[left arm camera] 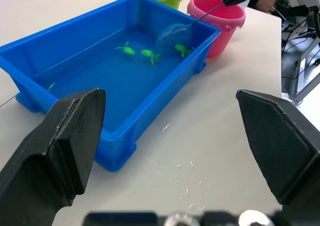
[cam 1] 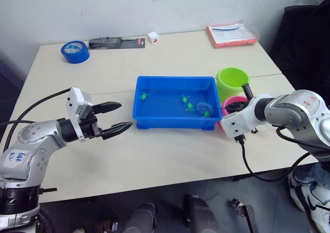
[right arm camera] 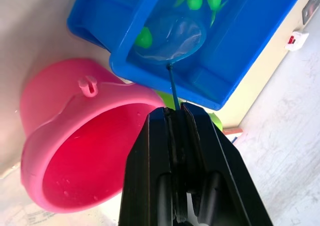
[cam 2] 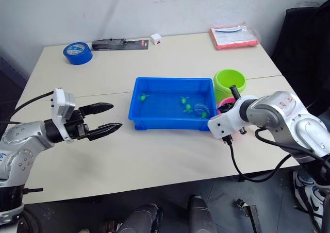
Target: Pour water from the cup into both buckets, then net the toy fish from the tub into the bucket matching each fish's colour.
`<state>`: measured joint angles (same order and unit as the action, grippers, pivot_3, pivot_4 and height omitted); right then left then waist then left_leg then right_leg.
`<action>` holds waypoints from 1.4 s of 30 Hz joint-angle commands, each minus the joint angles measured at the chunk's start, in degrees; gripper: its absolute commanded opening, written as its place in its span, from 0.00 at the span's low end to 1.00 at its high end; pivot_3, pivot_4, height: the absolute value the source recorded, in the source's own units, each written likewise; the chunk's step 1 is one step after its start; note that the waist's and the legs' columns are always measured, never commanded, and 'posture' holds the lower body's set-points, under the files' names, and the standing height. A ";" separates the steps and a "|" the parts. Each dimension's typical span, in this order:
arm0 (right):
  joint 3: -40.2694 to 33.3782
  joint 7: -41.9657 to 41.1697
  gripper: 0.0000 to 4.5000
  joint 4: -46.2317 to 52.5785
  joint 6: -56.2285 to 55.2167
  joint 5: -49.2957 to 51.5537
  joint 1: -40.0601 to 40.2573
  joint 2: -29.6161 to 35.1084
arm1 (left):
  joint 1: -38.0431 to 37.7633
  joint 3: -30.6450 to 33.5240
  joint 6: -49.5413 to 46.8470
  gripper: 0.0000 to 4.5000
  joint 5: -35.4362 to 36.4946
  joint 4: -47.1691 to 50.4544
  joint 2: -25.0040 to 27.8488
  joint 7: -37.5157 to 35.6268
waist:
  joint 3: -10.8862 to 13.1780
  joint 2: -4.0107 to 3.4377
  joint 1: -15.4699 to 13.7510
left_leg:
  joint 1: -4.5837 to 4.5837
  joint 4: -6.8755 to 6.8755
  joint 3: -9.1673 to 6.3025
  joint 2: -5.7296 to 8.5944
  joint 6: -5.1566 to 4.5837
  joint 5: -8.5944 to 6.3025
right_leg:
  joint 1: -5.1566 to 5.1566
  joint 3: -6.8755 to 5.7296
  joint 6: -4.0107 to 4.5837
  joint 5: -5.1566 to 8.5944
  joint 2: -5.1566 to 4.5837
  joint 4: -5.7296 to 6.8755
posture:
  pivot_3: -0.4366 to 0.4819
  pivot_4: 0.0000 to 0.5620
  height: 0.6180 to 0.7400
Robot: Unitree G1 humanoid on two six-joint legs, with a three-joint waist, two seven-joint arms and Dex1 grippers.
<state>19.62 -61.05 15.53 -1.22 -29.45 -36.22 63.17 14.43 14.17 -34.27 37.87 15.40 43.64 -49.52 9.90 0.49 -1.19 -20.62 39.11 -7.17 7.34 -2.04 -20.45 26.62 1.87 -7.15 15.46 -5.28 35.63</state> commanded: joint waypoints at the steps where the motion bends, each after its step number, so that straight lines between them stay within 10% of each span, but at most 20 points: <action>1: -3.20 -4.47 0.17 3.13 6.49 3.95 1.39 -1.92 | -0.42 1.43 0.78 1.00 0.54 2.56 0.10 0.28 | 0.00 0.00 -0.04 | 0.01 0.00 0.00 0.00 0.00 0.00 | -0.01 0.00 0.00 0.00 0.00 0.00 | 0.48 0.27 1.00; 22: -7.73 -10.79 0.17 -0.75 72.22 23.73 -10.32 -18.97 | -1.96 3.25 0.46 1.00 0.74 4.15 0.81 1.40 | -0.01 0.01 -0.06 | 0.09 -0.02 -0.04 -0.02 0.01 -0.01 | -0.08 0.01 0.02 0.01 0.00 0.11 | 0.48 0.27 1.00; 42: -6.74 2.55 0.17 -2.91 80.20 38.71 -14.10 -18.95 | -2.02 3.34 0.28 1.00 0.58 4.32 1.23 1.42 | -0.01 0.01 -0.03 | 0.08 -0.03 -0.04 -0.02 0.01 -0.02 | -0.06 -0.01 0.02 0.00 -0.02 0.16 | 0.48 0.27 1.00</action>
<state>13.72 -58.83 12.28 78.57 7.59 -49.29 44.19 12.63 15.60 -34.33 37.94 17.66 43.89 -48.19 9.90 0.49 -1.22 -20.54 39.08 -7.22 7.32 -2.03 -20.47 26.55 1.86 -7.13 15.47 -5.29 35.79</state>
